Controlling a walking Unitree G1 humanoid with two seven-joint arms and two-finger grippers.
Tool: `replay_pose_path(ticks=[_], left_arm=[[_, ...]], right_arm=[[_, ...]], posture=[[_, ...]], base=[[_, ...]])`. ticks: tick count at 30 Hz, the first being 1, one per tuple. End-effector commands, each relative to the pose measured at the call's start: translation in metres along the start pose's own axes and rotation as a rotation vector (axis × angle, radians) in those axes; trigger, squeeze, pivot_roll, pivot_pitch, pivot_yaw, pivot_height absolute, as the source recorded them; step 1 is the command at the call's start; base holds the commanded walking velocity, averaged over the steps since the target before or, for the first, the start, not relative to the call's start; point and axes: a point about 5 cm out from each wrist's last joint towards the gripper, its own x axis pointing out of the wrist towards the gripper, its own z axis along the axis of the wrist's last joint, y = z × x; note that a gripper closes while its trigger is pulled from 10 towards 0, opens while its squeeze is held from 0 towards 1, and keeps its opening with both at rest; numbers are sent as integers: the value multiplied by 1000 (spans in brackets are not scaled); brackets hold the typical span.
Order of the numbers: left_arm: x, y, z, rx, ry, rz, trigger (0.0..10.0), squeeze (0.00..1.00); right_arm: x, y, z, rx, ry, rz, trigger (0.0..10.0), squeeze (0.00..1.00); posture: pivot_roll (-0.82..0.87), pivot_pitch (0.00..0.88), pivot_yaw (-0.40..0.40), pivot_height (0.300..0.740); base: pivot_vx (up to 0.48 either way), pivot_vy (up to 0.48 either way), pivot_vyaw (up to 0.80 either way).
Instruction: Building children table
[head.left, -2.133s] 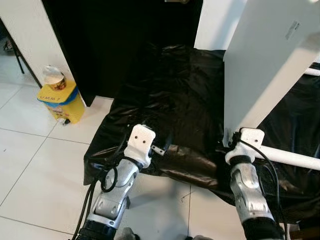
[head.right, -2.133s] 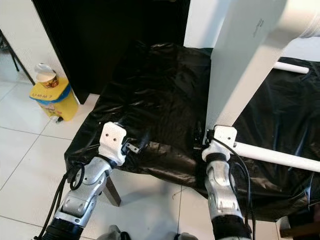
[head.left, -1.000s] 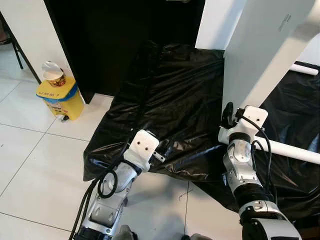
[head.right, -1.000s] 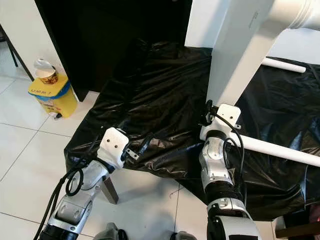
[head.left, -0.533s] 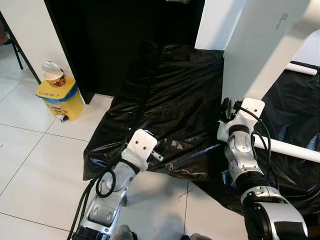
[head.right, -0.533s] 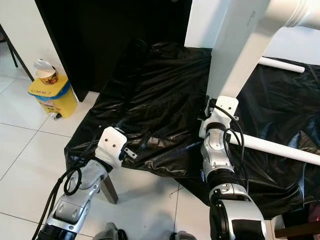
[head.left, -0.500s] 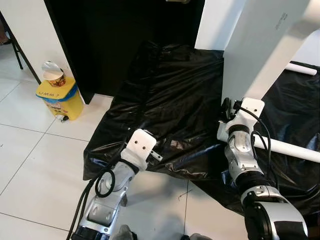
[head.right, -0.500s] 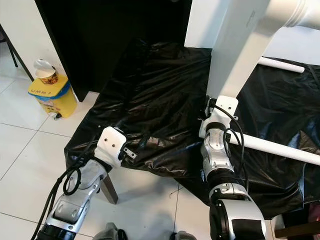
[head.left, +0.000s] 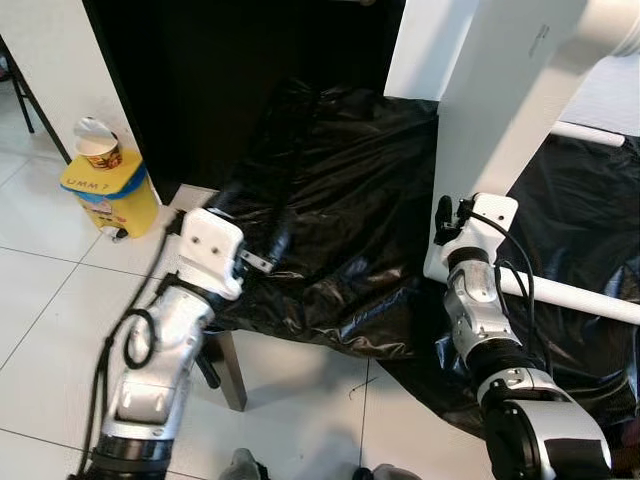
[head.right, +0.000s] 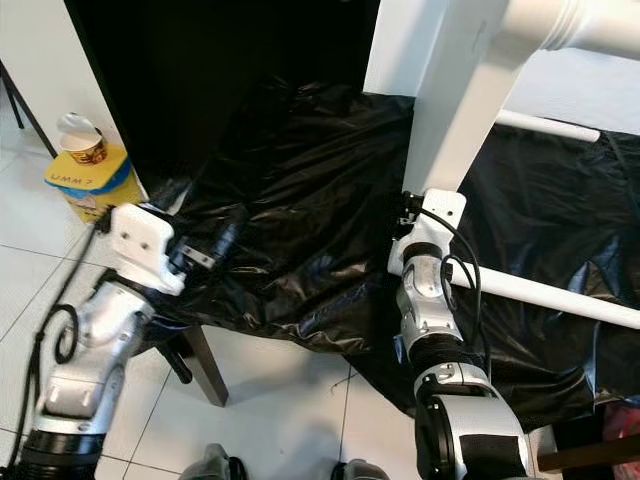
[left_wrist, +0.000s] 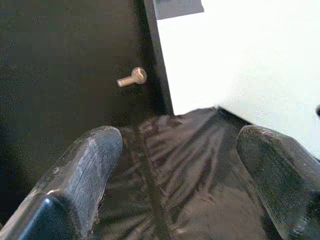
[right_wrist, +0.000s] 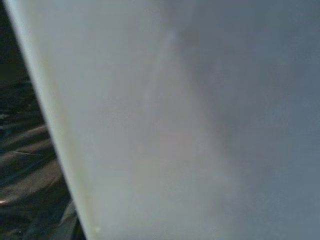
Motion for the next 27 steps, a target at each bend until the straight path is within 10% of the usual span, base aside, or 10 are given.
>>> replay_pose_path(ticks=[1,15,27], left_arm=[[1,0,8,4,-21,-13,10000,0],[-4,-1,14,14,-28,-20,10000,0],[-3,-2,16,4,-28,-26,10000,0]], right_arm=[[-8,18,0,-1,-34,116,0,0],[-43,61,3,79,-70,411,0,0],[-50,63,4,94,-74,424,0,0]], posture=[[151,61,-134,740],[155,74,-145,740],[151,73,-141,740]], base=[[0,0,0],[0,0,0],[0,0,0]])
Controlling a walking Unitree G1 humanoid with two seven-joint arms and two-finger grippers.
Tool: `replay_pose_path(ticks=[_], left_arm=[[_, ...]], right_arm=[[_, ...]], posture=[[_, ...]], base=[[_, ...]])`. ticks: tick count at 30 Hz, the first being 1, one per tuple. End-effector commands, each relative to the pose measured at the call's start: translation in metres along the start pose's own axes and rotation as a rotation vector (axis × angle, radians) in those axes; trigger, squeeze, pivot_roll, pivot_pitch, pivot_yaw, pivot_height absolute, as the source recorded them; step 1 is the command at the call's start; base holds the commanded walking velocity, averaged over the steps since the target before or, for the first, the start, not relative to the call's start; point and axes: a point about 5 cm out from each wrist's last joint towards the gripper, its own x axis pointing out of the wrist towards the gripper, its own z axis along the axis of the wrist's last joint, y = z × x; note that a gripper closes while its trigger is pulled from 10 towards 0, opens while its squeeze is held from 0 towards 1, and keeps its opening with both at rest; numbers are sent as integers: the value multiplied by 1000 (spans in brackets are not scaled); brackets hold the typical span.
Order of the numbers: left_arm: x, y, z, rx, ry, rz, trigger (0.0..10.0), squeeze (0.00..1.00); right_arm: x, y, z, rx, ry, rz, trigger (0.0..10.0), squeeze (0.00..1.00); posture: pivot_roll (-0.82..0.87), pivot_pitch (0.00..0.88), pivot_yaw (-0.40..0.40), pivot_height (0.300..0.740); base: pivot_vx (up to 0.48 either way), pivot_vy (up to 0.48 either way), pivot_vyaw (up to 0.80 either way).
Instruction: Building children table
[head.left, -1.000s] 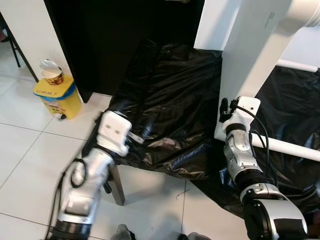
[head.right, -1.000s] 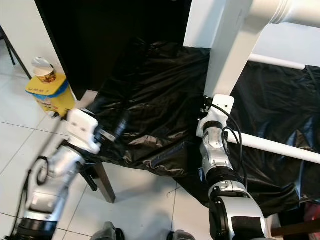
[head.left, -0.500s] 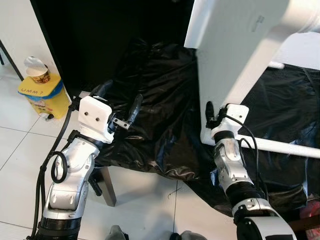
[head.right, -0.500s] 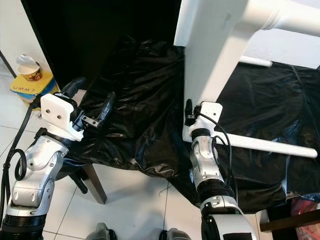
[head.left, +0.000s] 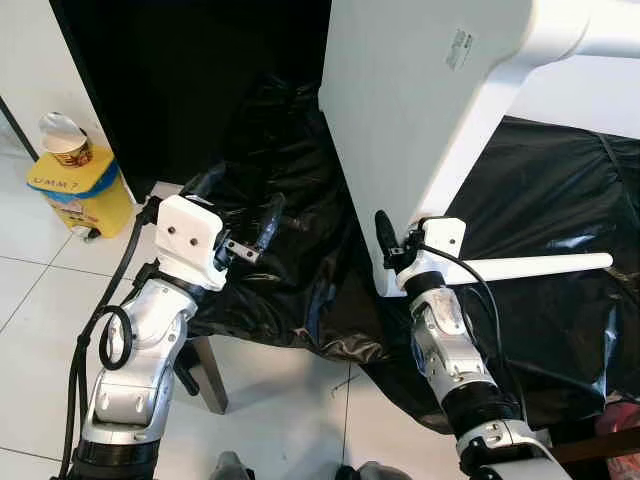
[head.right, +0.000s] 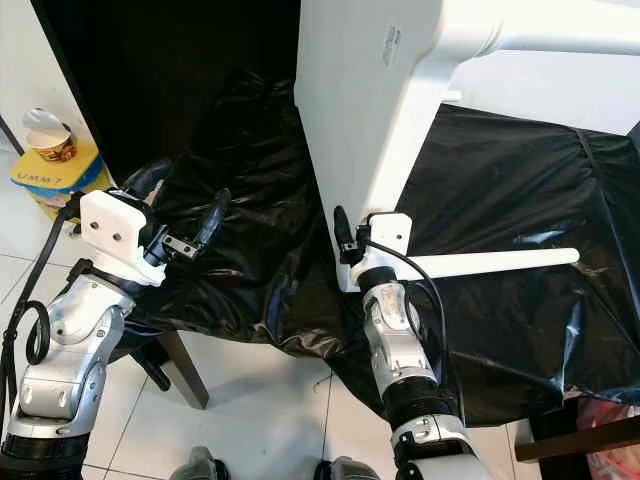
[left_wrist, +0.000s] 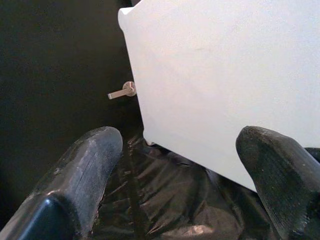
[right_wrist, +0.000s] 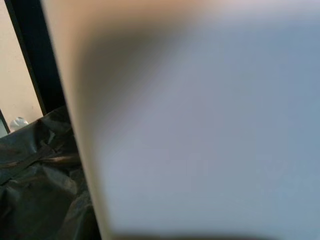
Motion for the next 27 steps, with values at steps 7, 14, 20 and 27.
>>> replay_pose_path(ticks=[7,14,20,27], left_arm=[[1,-5,2,-12,-4,-21,10000,0],[1,-7,3,-24,-4,-21,10000,0],[1,-13,2,-44,-3,-28,10000,0],[1,-16,2,-56,0,-41,10000,0]], right_arm=[[-3,12,6,34,-14,56,0,0],[-8,8,9,53,-10,70,10000,1000],[-21,-7,11,1,-4,84,10000,0],[-45,-28,14,-72,20,83,10000,0]], posture=[[152,71,-140,740],[153,71,-140,740],[144,77,-138,740],[131,83,-130,740]], base=[[0,0,0],[0,0,0],[0,0,0],[0,0,0]])
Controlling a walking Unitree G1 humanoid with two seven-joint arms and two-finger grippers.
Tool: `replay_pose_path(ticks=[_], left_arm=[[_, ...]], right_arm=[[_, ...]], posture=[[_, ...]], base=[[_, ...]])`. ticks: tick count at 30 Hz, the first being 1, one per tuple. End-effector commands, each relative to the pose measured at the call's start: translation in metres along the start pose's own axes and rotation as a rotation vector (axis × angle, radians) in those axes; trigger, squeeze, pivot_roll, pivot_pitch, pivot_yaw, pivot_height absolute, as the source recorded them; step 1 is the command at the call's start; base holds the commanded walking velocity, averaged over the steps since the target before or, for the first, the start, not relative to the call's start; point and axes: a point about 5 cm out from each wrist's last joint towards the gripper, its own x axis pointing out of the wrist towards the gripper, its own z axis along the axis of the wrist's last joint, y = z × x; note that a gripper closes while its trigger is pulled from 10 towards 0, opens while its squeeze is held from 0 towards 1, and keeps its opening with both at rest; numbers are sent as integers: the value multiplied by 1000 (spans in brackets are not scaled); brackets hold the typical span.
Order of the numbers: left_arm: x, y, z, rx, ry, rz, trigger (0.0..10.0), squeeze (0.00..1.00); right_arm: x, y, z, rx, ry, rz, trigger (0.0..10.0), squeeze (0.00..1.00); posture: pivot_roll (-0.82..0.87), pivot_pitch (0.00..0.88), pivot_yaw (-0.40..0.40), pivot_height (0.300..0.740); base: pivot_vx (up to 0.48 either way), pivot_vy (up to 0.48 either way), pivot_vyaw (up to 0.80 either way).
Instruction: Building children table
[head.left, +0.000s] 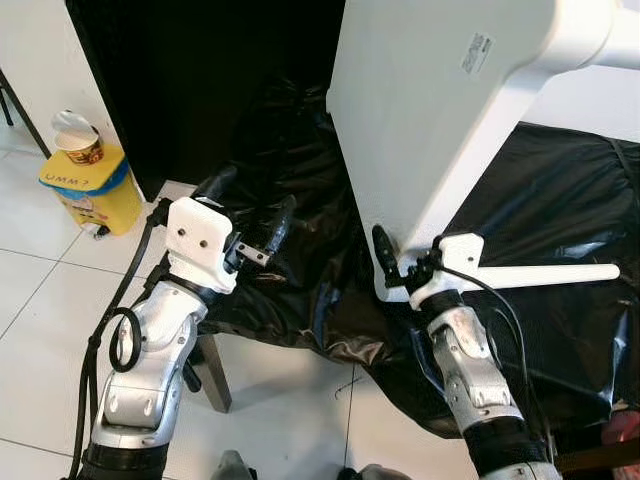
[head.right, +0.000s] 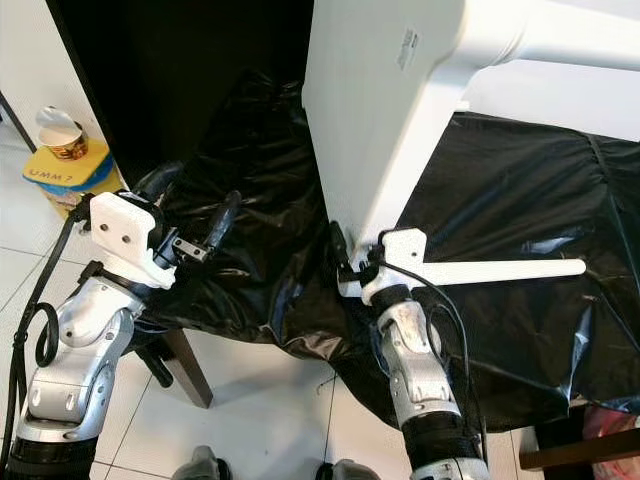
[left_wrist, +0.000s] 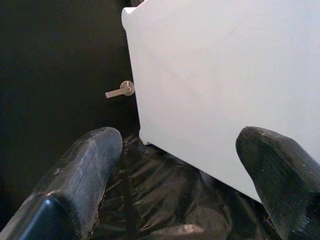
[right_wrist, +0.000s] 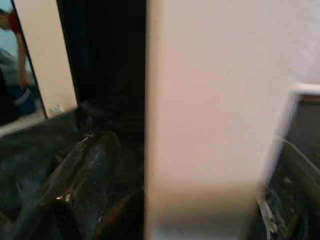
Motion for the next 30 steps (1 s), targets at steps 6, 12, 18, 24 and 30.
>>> replay_pose_path(ticks=[6,12,18,24,30], left_arm=[[1,-5,0,-11,2,-31,10000,0],[5,-10,-2,-23,-3,-64,10000,0],[8,-12,-2,-36,-7,-78,10000,0],[12,-16,-3,-43,-16,-95,10000,0],[10,-32,-6,-58,-6,-170,10000,0]], right_arm=[[-20,-12,5,-39,22,12,10000,0],[-48,-11,9,-62,84,114,10000,0],[-72,-11,4,-50,198,256,10000,0],[-77,-27,1,-119,234,231,10000,0],[-77,-63,9,-174,264,129,10000,0]], posture=[[112,86,-115,740],[78,89,-96,740],[65,91,-89,740],[45,87,-86,740],[46,75,-90,740]], base=[[0,0,0],[0,0,0],[0,0,0],[0,0,0],[0,0,0]])
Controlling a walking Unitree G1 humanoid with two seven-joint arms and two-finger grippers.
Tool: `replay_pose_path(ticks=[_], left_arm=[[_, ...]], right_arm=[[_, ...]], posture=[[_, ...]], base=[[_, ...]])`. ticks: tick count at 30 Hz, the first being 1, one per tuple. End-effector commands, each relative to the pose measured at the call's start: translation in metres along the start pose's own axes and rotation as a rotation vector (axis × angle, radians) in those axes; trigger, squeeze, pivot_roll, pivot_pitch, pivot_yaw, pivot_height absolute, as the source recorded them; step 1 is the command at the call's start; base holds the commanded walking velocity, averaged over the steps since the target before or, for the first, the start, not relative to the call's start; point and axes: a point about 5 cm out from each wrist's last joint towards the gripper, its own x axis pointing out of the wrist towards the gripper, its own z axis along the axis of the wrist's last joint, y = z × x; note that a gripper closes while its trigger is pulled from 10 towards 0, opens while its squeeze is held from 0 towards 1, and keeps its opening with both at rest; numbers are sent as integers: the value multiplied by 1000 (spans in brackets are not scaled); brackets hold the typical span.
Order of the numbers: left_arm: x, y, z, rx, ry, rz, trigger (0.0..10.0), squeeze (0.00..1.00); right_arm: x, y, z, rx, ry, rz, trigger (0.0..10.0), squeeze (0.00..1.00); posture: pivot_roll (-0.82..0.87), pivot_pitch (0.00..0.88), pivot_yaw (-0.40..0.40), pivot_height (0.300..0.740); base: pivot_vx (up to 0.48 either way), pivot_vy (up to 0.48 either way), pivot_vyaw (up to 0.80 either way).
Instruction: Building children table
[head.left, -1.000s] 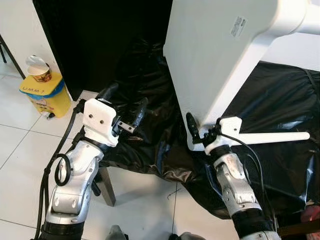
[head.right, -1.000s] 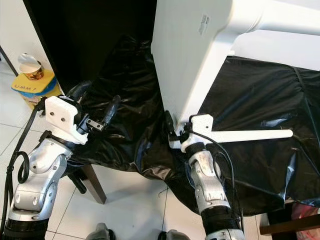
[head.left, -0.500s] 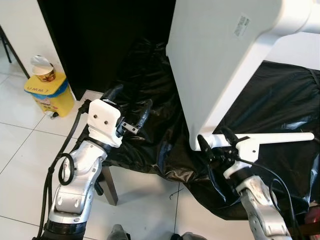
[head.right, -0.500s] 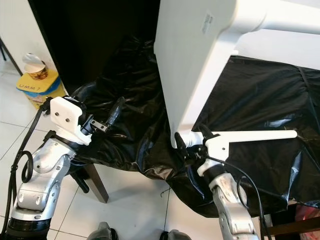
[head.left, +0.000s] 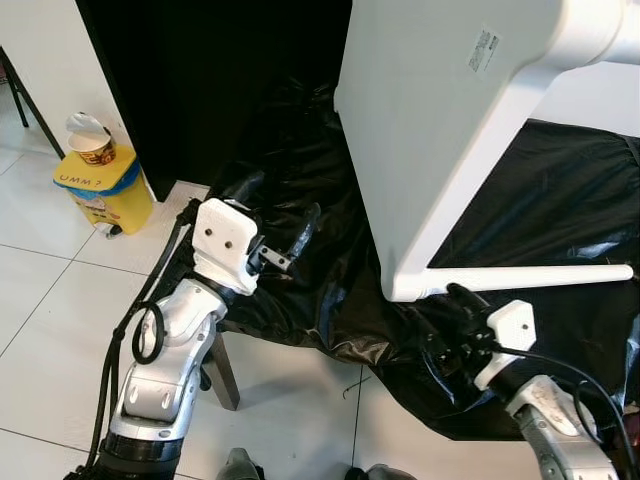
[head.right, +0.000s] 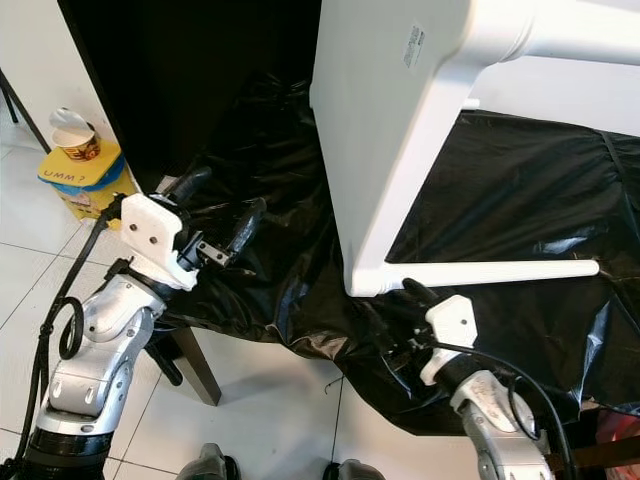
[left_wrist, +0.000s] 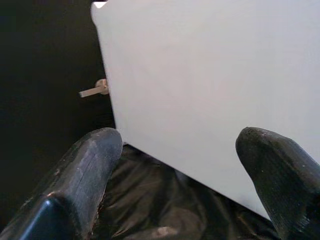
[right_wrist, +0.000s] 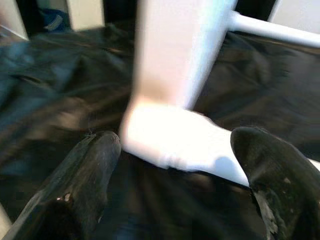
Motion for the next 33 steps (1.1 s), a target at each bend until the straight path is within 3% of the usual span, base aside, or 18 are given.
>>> replay_pose_path(ticks=[1,3,6,11,14,17,20,23,33], left_arm=[[-1,-11,-2,-13,0,-70,10000,0],[-4,-19,-6,-1,26,-118,10000,0],[-7,-21,-9,15,39,-138,10000,0],[-10,-20,-11,32,54,-154,10000,0],[-11,-13,-12,46,62,-142,10000,0],[-11,-8,-11,57,59,-123,10000,0],[-11,-7,-10,61,58,-117,10000,0],[-12,-6,-9,65,56,-98,10000,0],[-17,3,-3,92,53,-55,10000,0]], right_arm=[[-4,-14,-2,-7,26,-46,10000,0],[-5,-26,0,-22,39,-53,10000,0],[-4,-30,0,-27,45,-51,10000,0],[1,-39,0,-39,47,-71,10000,0],[13,-39,-3,-40,44,-110,10000,0],[31,-30,-9,11,33,-168,10000,0],[37,-23,-12,38,30,-181,10000,0],[48,-6,-23,96,39,-196,10000,0],[68,29,-38,187,71,-98,10000,0]], posture=[[46,75,-90,740],[49,69,-88,740],[51,67,-87,740],[60,57,-86,740],[71,48,-90,740],[88,47,-97,740],[99,48,-102,740],[116,54,-109,740],[167,63,-115,740]], base=[[0,0,0],[0,0,0],[0,0,0],[0,0,0],[0,0,0],[0,0,0],[0,0,0],[0,0,0],[0,0,0]])
